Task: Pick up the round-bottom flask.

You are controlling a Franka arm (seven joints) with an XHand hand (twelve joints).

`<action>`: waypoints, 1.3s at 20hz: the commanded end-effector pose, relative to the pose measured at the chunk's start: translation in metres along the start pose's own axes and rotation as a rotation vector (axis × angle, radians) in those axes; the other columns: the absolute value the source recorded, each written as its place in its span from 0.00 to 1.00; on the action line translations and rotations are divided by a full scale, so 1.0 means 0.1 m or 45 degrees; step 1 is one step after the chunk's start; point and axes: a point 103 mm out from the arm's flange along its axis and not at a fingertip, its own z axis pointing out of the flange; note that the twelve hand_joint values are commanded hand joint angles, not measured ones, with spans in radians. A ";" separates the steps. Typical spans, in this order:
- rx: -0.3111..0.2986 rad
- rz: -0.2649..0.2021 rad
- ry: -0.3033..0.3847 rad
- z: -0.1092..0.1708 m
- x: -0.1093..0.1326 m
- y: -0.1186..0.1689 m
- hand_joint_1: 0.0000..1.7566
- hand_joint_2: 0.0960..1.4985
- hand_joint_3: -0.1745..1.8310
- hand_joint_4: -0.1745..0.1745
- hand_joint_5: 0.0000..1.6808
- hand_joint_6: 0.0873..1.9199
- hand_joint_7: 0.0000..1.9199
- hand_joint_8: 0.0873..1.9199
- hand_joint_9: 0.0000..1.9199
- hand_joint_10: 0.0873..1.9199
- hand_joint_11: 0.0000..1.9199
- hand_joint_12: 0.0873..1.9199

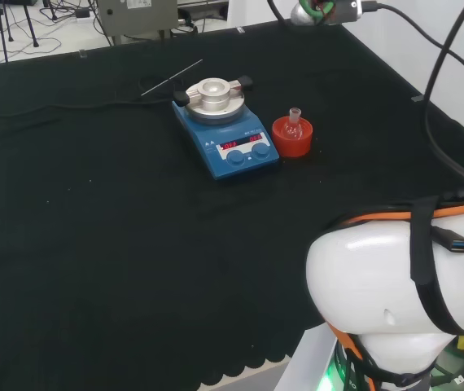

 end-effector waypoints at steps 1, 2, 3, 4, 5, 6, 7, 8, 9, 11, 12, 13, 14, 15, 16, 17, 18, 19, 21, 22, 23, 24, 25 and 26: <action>0.034 0.068 -0.003 0.14 -0.31 0.08 0.06 0.87 0.21 0.51 0.17 0.00 0.01 0.19 0.04 0.31 0.00 0.44; 0.035 0.077 0.004 0.17 -0.35 0.11 0.06 0.87 0.21 0.50 0.17 0.00 0.01 0.19 0.04 0.31 0.00 0.44; 0.033 0.085 0.011 0.20 -0.41 0.14 0.06 0.87 0.21 0.50 0.17 0.00 0.01 0.19 0.04 0.31 0.00 0.44; 0.029 0.094 0.022 0.23 -0.45 0.18 0.06 0.87 0.20 0.50 0.17 0.00 0.02 0.19 0.04 0.31 0.00 0.44; 0.031 0.107 0.035 0.27 -0.50 0.21 0.06 0.87 0.20 0.50 0.17 0.00 0.02 0.19 0.04 0.31 0.00 0.44; 0.039 0.131 0.043 0.31 -0.59 0.27 0.06 0.87 0.20 0.50 0.17 0.00 0.02 0.19 0.04 0.31 0.00 0.44; 0.048 0.152 0.051 0.35 -0.66 0.32 0.07 0.87 0.20 0.50 0.17 0.00 0.02 0.19 0.04 0.31 0.00 0.44; 0.057 0.175 0.052 0.39 -0.73 0.37 0.07 0.86 0.20 0.49 0.18 0.00 0.02 0.19 0.05 0.31 0.00 0.44; 0.057 0.192 0.046 0.43 -0.79 0.42 0.07 0.86 0.20 0.49 0.18 0.00 0.03 0.19 0.05 0.31 0.00 0.45; 0.056 0.220 0.039 0.55 -0.90 0.52 0.08 0.86 0.19 0.49 0.18 0.00 0.03 0.19 0.05 0.31 0.00 0.45; 0.063 0.237 0.039 0.61 -0.96 0.58 0.08 0.86 0.19 0.48 0.19 0.00 0.03 0.19 0.05 0.31 0.00 0.45; 0.065 0.248 0.040 0.68 -1.02 0.64 0.08 0.87 0.19 0.48 0.19 0.00 0.03 0.19 0.05 0.31 0.00 0.46; 0.065 0.259 0.044 0.76 -1.07 0.70 0.08 0.87 0.19 0.48 0.19 0.00 0.03 0.19 0.05 0.32 0.00 0.46; 0.066 0.269 0.053 0.84 -1.13 0.77 0.09 0.87 0.19 0.48 0.19 0.00 0.03 0.19 0.05 0.32 0.00 0.46; 0.072 0.276 0.062 0.92 -1.19 0.85 0.09 0.87 0.19 0.47 0.19 0.00 0.03 0.19 0.05 0.32 0.00 0.46; 0.078 0.280 0.071 0.99 -1.25 0.93 0.09 0.87 0.19 0.47 0.20 0.00 0.03 0.19 0.05 0.32 0.00 0.47; 0.076 0.284 0.079 1.06 -1.31 1.02 0.09 0.87 0.19 0.47 0.20 0.00 0.03 0.20 0.06 0.32 0.00 0.47; 0.078 0.289 0.089 1.13 -1.37 1.11 0.09 0.87 0.19 0.47 0.20 0.00 0.03 0.20 0.06 0.32 0.00 0.47; 0.066 0.297 0.111 1.26 -1.49 1.30 0.09 0.87 0.19 0.46 0.20 0.00 0.03 0.20 0.06 0.32 0.00 0.47; 0.059 0.301 0.113 1.32 -1.55 1.39 0.10 0.87 0.18 0.46 0.20 0.00 0.03 0.20 0.06 0.32 0.00 0.47; 0.053 0.308 0.120 1.39 -1.59 1.47 0.10 0.87 0.18 0.46 0.20 0.00 0.03 0.20 0.06 0.32 0.00 0.47; 0.047 0.312 0.122 1.46 -1.63 1.55 0.10 0.87 0.18 0.45 0.20 0.00 0.03 0.20 0.06 0.32 0.00 0.47; 0.043 0.318 0.122 1.52 -1.66 1.62 0.10 0.87 0.18 0.45 0.20 0.00 0.03 0.20 0.06 0.32 0.00 0.48; 0.041 0.321 0.135 1.58 -1.68 1.67 0.10 0.87 0.18 0.45 0.21 0.00 0.03 0.20 0.06 0.32 0.00 0.48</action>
